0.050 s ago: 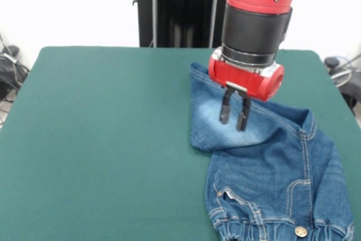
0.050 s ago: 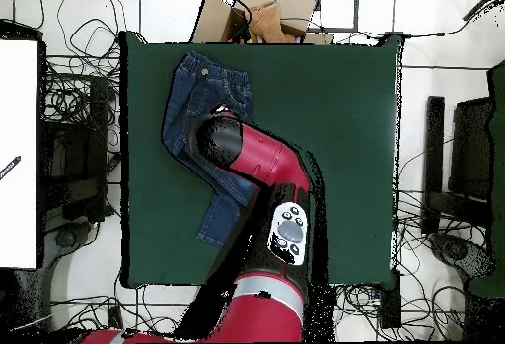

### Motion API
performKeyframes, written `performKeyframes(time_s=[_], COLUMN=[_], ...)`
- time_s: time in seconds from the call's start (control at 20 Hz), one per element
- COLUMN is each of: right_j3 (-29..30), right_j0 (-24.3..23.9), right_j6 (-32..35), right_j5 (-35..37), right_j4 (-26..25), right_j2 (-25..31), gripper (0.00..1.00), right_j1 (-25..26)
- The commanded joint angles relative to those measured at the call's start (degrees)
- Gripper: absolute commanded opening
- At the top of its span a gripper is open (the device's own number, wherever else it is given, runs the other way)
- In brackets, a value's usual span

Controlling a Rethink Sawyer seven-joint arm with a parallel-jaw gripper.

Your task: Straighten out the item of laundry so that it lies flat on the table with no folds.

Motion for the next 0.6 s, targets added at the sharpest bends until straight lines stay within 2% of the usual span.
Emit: performKeyframes(time_s=[0.05,0.6], right_j3=[-2.02,-3.19], right_j0=[1.52,2.45], right_j6=[7.32,6.66], right_j5=[5.67,6.44], right_j4=[-3.25,-3.65], right_j2=[-0.78,-2.04], gripper=[1.00,1.00], right_j1=[2.88,4.09])
